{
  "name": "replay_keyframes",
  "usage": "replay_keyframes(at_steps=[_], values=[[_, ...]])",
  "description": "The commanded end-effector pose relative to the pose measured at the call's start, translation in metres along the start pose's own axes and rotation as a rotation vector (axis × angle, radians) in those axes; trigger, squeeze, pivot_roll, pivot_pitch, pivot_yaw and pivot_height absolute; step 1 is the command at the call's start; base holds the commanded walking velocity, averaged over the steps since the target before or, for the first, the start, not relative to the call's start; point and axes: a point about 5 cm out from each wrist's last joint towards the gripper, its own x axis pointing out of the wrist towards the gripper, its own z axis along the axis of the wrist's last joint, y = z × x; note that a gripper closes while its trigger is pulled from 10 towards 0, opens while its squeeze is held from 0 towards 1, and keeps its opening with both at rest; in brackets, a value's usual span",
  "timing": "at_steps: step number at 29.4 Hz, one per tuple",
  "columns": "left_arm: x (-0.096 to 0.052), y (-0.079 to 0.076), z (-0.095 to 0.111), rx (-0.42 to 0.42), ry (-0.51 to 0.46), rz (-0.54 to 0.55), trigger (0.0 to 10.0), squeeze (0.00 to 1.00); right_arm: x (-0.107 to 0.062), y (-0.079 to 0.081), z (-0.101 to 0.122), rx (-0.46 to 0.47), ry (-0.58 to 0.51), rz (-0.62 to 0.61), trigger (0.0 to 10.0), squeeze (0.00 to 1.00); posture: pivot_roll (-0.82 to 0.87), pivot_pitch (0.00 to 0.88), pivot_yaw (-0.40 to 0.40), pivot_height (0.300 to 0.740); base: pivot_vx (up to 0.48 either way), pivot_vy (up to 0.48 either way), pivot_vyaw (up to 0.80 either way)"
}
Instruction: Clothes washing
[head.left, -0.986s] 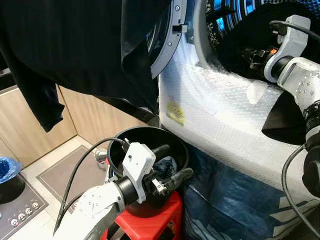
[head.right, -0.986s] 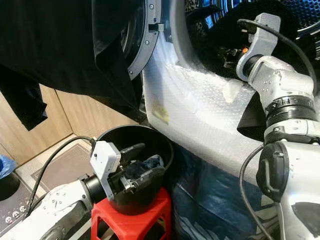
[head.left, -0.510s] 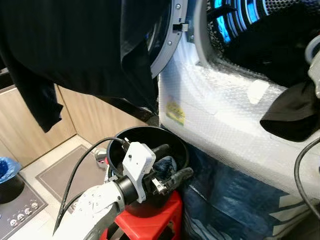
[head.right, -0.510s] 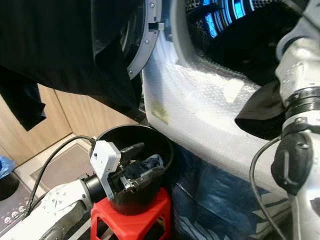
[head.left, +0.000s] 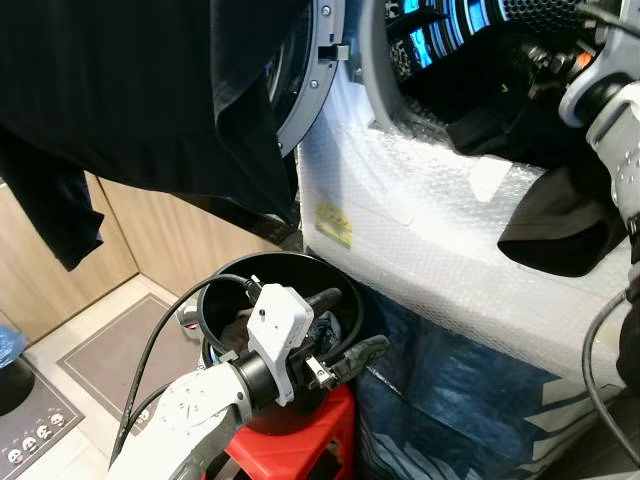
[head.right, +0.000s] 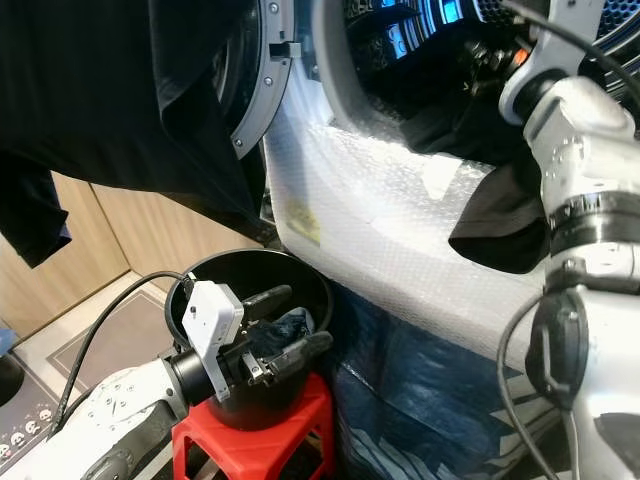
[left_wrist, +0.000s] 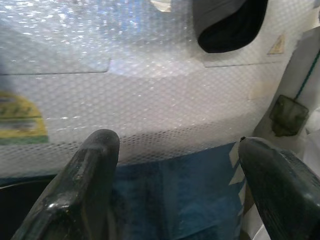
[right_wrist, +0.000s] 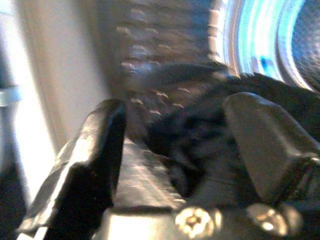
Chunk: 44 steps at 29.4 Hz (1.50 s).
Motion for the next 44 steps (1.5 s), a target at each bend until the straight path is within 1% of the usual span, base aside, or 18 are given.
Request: replay_keyframes(at_steps=[1,2,7,9,10,13,14,15,16,17,19,21,22,23,24,33,40,44], values=[[0.002,-0.001,0.002,0.008,-0.007,-0.02,10.0,0.0,-0.009,0.006,0.017,-0.086,-0.086,0.12,10.0,0.0,-0.03,0.01,-0.023,0.74,0.0,0.0,0.0],[0.002,-0.001,0.002,0.008,-0.007,-0.022,10.0,0.0,-0.015,0.008,0.015,-0.12,-0.098,0.165,10.0,0.0,-0.03,0.009,-0.021,0.74,0.0,0.0,0.0],[0.002,-0.001,0.002,0.008,-0.006,-0.029,10.0,0.0,-0.038,0.014,0.002,-0.164,-0.052,0.344,10.0,0.0,-0.03,0.007,-0.016,0.74,0.0,0.0,0.0],[0.001,-0.001,0.002,0.009,-0.004,-0.033,10.0,0.0,-0.058,0.013,-0.01,-0.202,0.015,0.416,10.0,0.0,-0.04,0.008,-0.015,0.74,0.0,0.0,0.0],[0.001,-0.001,0.002,0.009,-0.004,-0.033,10.0,0.0,-0.058,0.013,-0.01,-0.202,0.015,0.416,10.0,0.0,-0.04,0.008,-0.015,0.74,0.0,0.0,0.0],[0.001,-0.002,0.002,0.009,-0.003,-0.036,10.0,0.0,-0.077,0.016,-0.02,-0.218,0.086,0.481,10.0,0.0,-0.04,0.01,-0.012,0.74,0.0,0.0,0.0],[0.001,-0.002,0.002,0.008,-0.002,-0.038,10.0,0.0,-0.086,0.017,-0.026,-0.221,0.123,0.505,10.0,0.0,-0.05,0.011,-0.012,0.74,0.0,0.0,0.0],[0.001,-0.002,0.002,0.006,-0.002,-0.041,10.0,0.0,-0.101,0.019,-0.035,-0.231,0.192,0.541,10.0,0.0,-0.05,0.012,-0.011,0.74,0.0,0.0,0.0],[0.001,-0.002,0.002,0.006,-0.002,-0.041,10.0,0.0,-0.101,0.019,-0.035,-0.231,0.192,0.541,10.0,0.0,-0.05,0.012,-0.011,0.74,0.0,0.0,0.0],[0.002,-0.002,0.001,0.005,-0.001,-0.043,10.0,0.0,-0.114,0.02,-0.046,-0.24,0.265,0.563,10.0,0.0,-0.05,0.014,-0.008,0.74,0.0,0.0,0.0],[0.001,-0.002,0.001,0.005,-0.001,-0.043,10.0,0.0,-0.119,0.021,-0.051,-0.24,0.295,0.569,10.0,0.0,-0.05,0.015,-0.007,0.74,0.0,0.0,0.0],[0.002,-0.002,0.001,0.004,0.0,-0.045,10.0,0.0,-0.131,0.022,-0.058,-0.241,0.353,0.578,10.0,0.0,-0.06,0.016,-0.005,0.74,0.0,0.0,0.0],[0.002,-0.002,0.001,0.002,0.0,-0.049,10.0,0.0,-0.141,0.023,-0.066,-0.244,0.406,0.571,10.0,0.0,-0.06,0.02,0.002,0.74,0.0,0.0,0.0],[0.002,-0.002,0.001,0.002,0.001,-0.05,10.0,0.0,-0.144,0.023,-0.069,-0.247,0.425,0.565,10.0,0.0,-0.07,0.021,0.004,0.74,0.0,0.0,0.0],[0.002,-0.002,0.001,0.0,0.002,-0.056,10.0,0.0,-0.149,0.022,-0.077,-0.242,0.481,0.52,10.0,0.0,-0.07,0.024,0.008,0.74,0.0,0.0,0.0],[0.002,-0.001,0.002,-0.002,0.009,-0.07,10.0,0.0,-0.171,0.018,-0.101,-0.245,0.639,0.457,10.0,0.0,-0.08,0.038,0.023,0.74,0.0,0.0,0.0],[0.003,0.0,0.001,-0.005,0.013,-0.071,10.0,0.0,-0.174,-0.005,-0.108,-0.274,0.689,0.342,10.0,0.0,-0.08,0.041,0.028,0.74,0.0,0.0,0.0],[0.003,0.0,0.002,-0.003,0.012,-0.074,10.0,0.0,-0.165,-0.022,-0.101,-0.295,0.667,0.255,10.0,0.0,-0.08,0.04,0.03,0.74,0.0,0.0,0.0]])
